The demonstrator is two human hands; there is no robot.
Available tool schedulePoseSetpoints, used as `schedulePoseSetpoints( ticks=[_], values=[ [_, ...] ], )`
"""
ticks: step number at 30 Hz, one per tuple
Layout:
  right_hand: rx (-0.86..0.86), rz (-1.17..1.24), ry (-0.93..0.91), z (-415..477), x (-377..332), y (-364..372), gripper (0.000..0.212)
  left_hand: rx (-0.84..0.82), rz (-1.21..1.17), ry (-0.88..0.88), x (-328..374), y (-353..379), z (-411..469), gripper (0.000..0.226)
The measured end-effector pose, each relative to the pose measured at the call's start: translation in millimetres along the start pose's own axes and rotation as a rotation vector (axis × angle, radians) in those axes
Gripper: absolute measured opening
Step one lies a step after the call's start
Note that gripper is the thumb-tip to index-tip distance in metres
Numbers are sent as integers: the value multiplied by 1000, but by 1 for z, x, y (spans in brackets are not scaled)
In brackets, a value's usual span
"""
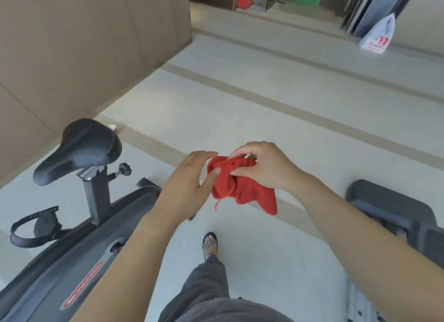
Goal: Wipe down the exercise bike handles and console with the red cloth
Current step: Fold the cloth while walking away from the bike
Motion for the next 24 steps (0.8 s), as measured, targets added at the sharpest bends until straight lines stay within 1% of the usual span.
schedulePoseSetpoints(
  ticks=[3,6,12,19,24],
  values=[
    [65,0,55,40,29,-25,24,-74,-32,25,-12,17,62,46],
    [144,36,153,73,62,-55,24,-159,-45,83,-18,31,122,36],
    [287,138,289,126,129,-120,26,-262,-38,152,-19,65,245,39],
    [427,241,390,192,224,-209,29,-465,-75,251,9,144,391,35],
    [492,277,455,252,308,-293,29,-538,25,301,26,216,519,39]
  ],
)
Point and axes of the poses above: each hand's wrist, its own z-axis towards the middle knuckle, its own y-axis out of the palm, x = y × z, the point moved 10 cm from there along z, towards the middle knuckle, and after that the axes turned 4 degrees about y, right-handed, at the moved point
